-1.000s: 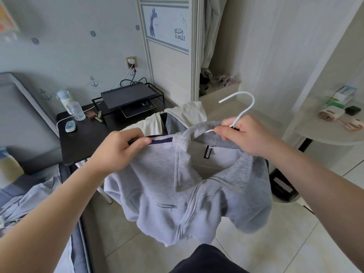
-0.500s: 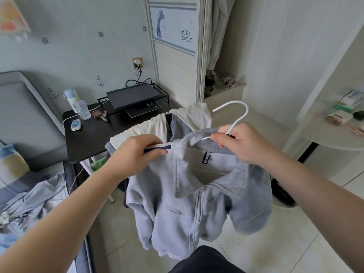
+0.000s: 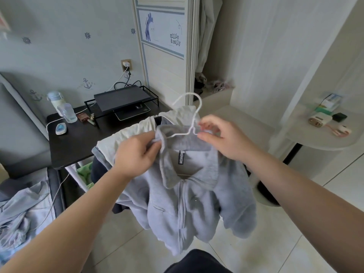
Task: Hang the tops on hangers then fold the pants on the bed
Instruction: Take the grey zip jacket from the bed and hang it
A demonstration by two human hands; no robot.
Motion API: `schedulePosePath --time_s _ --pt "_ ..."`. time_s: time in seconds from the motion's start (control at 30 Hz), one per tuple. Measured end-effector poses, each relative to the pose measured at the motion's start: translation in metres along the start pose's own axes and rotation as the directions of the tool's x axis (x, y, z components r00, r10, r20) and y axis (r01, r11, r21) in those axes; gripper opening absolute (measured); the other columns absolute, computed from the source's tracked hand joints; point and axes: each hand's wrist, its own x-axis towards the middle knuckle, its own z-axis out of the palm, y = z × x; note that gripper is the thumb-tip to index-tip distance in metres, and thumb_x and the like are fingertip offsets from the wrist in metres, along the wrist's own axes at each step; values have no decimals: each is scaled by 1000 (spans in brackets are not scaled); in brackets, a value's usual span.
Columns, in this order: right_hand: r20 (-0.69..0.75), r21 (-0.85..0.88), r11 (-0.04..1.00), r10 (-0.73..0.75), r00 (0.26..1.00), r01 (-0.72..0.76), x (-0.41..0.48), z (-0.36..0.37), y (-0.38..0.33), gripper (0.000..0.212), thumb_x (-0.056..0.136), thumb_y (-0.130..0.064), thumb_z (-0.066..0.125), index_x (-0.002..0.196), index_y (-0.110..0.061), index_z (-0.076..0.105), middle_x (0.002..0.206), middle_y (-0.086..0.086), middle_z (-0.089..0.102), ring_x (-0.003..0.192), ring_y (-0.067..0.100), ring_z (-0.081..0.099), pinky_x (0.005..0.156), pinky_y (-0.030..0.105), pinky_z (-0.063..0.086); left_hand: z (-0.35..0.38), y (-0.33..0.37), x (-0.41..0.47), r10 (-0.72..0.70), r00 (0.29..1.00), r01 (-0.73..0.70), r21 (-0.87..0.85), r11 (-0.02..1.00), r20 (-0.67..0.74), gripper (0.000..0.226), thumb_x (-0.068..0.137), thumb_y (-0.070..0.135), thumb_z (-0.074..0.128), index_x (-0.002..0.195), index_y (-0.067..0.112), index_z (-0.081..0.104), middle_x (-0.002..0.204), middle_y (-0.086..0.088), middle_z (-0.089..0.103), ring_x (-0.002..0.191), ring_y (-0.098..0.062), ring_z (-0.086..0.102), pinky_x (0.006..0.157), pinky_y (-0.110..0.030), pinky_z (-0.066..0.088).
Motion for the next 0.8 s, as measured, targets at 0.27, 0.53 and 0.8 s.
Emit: schedulePosePath --time_s 0.27,0.53,0.8 --pt "283 150 907 342 896 -394 -42 -28 82 19 99 -18 63 83 -21 73 79 1 61 81 15 59 81 36 47 -32 -32 10 -57 984 60 15 998 -171 35 89 46 43 63 23 36 51 4 43 50 -22 40 54 -37 38" --pt "229 337 828 390 892 -449 -39 -21 73 20 93 -9 68 81 -22 78 78 3 69 74 11 63 70 22 50 -39 -46 8 44 997 -39 78 996 -57 35 91 42 44 65 19 43 56 2 49 52 -13 47 51 -34 36" --pt "497 577 510 400 770 -638 -24 -22 65 57 76 -36 80 120 0 70 127 21 67 118 36 65 96 43 55 -44 -47 5 27 997 -24 56 998 -69 33 93 32 47 65 16 40 53 2 44 52 -21 43 52 -41 38"
